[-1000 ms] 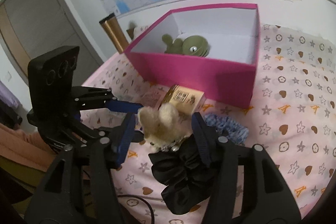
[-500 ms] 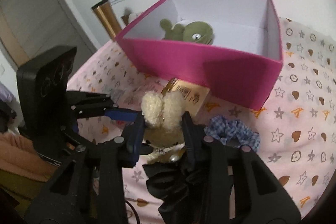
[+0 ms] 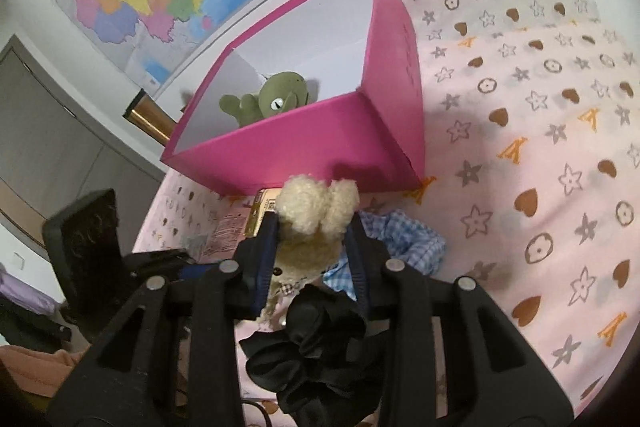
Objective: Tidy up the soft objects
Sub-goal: 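Grasp the beige bunny plush with the right gripper, then carry the bunny plush into the pink box and release it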
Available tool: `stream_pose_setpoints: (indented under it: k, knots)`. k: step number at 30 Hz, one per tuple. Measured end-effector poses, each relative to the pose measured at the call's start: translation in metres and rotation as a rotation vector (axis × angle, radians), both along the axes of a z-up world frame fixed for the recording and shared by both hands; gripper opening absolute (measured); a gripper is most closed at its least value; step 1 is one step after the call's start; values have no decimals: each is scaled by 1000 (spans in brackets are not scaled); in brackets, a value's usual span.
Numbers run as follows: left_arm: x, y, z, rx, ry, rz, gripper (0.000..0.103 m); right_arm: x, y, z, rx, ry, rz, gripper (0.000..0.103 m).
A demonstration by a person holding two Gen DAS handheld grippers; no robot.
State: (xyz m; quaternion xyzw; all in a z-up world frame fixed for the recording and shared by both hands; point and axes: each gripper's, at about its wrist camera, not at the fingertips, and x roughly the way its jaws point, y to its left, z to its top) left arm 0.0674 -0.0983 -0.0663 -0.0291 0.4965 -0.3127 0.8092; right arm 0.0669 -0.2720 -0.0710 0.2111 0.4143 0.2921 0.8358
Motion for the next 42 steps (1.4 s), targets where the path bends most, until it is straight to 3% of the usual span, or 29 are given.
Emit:
stream_pose_setpoints:
  k: [5, 7, 10, 18, 22, 29, 36, 40, 42]
  knots:
    - [16, -4, -2, -41, 24, 0, 54, -4, 1, -1, 8, -9, 13, 36]
    - [18, -4, 0, -59, 33, 8, 47, -7, 1, -1, 13, -14, 23, 35]
    - [17, -1, 6, -94, 35, 11, 44, -11, 3, 2, 29, -29, 38, 32]
    - [4, 18, 57, -143, -78, 47, 43, -18, 5, 38, 108, -127, 67, 31]
    - [7, 32, 90, -106, -176, 75, 43, -15, 10, 69, 138, -206, 84, 31]
    - [44, 33, 112, -5, -245, 127, 43, 20, 17, 100, 194, -277, 80, 31]
    - [85, 21, 96, 85, -226, 162, 43, 64, 18, 93, 200, -238, 63, 31]
    - [106, 14, 77, 136, -185, 165, 43, 86, 17, 77, 140, -189, 31, 31]
    - [109, 12, 69, 159, -175, 172, 42, 93, 15, 68, 90, -167, -4, 37]
